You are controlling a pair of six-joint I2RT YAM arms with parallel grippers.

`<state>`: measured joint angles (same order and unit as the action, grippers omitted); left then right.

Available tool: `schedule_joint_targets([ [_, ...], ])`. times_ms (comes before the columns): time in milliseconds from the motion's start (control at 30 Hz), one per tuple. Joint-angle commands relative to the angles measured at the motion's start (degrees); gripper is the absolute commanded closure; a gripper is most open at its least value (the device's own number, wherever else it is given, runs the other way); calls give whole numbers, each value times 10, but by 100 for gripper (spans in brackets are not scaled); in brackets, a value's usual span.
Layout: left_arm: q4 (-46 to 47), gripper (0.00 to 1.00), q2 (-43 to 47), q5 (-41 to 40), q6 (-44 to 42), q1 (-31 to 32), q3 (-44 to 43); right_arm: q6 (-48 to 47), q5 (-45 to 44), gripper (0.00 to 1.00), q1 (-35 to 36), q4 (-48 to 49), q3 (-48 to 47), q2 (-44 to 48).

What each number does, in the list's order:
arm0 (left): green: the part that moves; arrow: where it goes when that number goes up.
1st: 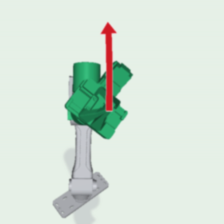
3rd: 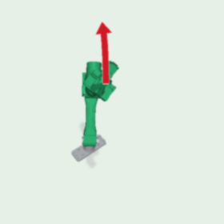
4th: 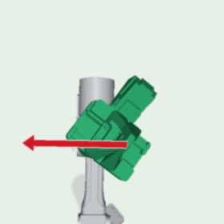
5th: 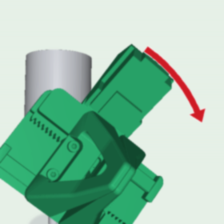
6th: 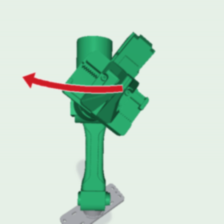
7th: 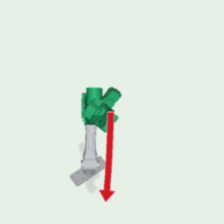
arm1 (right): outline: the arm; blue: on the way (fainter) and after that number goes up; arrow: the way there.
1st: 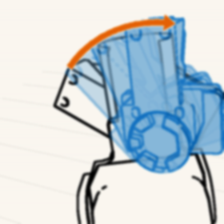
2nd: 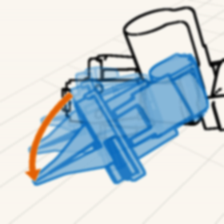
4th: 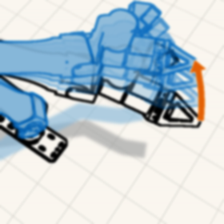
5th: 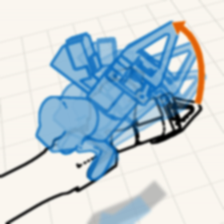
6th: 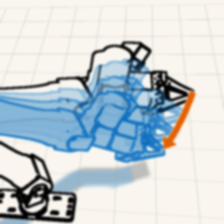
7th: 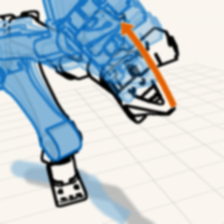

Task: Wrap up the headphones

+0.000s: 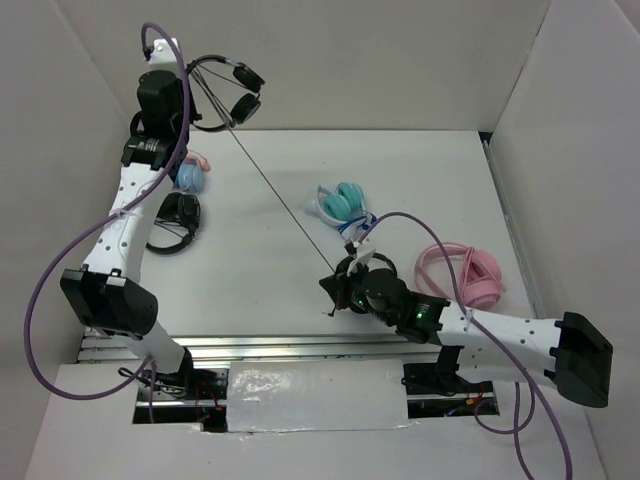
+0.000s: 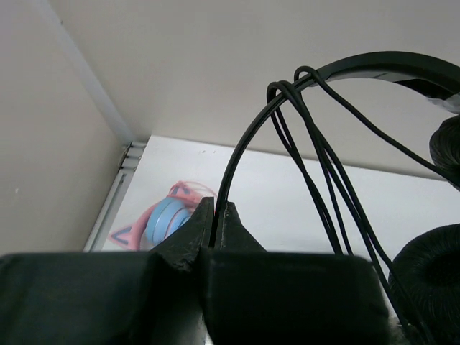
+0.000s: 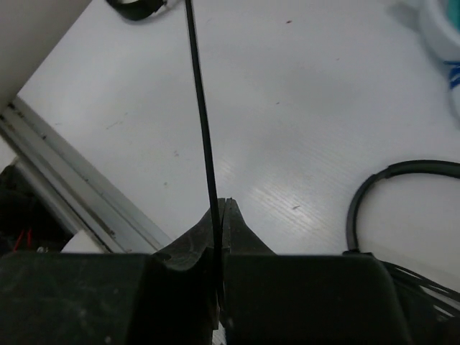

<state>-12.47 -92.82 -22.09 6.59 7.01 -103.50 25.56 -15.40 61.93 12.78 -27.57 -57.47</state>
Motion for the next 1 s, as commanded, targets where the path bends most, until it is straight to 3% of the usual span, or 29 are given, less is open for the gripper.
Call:
schedule_joint_targets([
  [0, 119, 100, 18, -30, 31, -28, 15, -31, -153, 100, 28, -143, -52, 42],
  [167, 213, 100, 49, -81, 9, -2, 165, -120, -286, 100, 55, -147, -96, 97],
  [200, 230, 100, 53, -95, 8, 5, 216, -175, -296, 100, 65, -134, -98, 105],
  [333, 250, 100, 54, -121, -4, 63, 288, -326, -308, 100, 72, -15, -113, 133],
  [433, 281, 100, 54, -131, -27, 106, 345, -398, -260, 100, 43, 17, -148, 113],
  [633, 303, 100, 97, -132, -28, 224, 446, -478, -75, 100, -45, 22, -216, 39],
  [767, 302, 100, 131, -110, -6, 280, 514, -477, 24, 100, -149, -11, -290, -8],
  [967, 329, 100, 187, -78, -54, 389, 595, -479, 252, 100, -269, -24, -344, -72],
])
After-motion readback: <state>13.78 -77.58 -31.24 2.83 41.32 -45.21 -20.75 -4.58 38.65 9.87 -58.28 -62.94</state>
